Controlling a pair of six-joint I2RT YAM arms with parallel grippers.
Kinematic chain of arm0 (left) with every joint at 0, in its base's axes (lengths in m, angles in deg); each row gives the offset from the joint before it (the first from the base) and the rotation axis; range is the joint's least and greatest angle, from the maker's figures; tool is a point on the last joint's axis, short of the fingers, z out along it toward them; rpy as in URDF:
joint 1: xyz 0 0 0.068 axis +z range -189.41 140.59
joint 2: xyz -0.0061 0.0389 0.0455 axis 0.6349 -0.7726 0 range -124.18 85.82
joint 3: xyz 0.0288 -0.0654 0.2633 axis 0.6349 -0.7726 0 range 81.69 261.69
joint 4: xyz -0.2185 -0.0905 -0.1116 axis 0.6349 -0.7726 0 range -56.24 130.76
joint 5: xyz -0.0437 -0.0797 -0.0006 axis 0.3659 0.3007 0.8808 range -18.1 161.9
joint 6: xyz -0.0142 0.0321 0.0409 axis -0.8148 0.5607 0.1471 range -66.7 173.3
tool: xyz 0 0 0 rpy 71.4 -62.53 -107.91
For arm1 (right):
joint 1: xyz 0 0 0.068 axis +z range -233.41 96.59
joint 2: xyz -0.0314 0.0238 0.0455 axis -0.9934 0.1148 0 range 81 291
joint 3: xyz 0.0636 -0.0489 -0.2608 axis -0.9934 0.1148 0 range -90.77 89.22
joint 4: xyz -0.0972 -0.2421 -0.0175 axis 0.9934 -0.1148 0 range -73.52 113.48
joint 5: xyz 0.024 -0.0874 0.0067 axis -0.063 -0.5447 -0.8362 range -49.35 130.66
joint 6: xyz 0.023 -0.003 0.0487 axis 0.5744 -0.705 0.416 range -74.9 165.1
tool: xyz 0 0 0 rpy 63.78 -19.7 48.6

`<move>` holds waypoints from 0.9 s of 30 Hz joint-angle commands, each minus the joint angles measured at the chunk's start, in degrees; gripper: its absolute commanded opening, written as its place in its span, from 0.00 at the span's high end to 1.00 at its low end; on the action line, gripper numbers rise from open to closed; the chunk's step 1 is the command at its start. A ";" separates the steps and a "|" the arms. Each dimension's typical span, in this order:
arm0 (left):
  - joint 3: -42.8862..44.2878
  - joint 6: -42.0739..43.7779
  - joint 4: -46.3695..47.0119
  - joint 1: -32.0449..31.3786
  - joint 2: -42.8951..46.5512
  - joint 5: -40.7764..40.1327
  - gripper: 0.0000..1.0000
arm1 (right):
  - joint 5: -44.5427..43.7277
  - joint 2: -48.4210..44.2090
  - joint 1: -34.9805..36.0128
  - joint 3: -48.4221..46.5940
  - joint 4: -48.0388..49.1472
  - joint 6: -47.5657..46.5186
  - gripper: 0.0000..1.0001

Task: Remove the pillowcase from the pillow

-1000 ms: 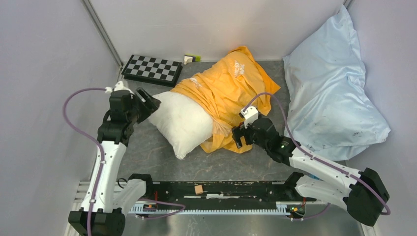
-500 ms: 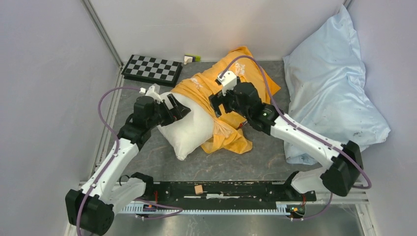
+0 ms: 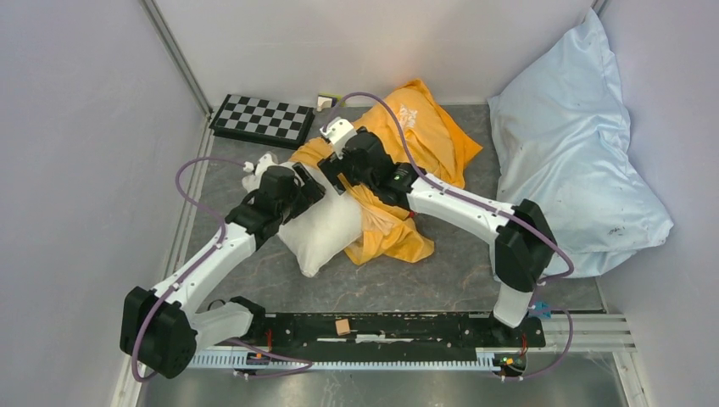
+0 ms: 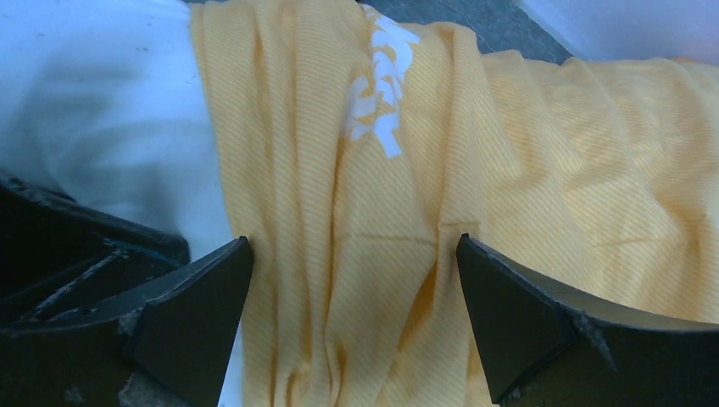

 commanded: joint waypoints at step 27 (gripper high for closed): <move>-2.79 2.92 -0.93 -0.06 -10.03 -9.07 0.00 | -3.61 -13.46 -26.76 15.29 3.69 4.90 0.10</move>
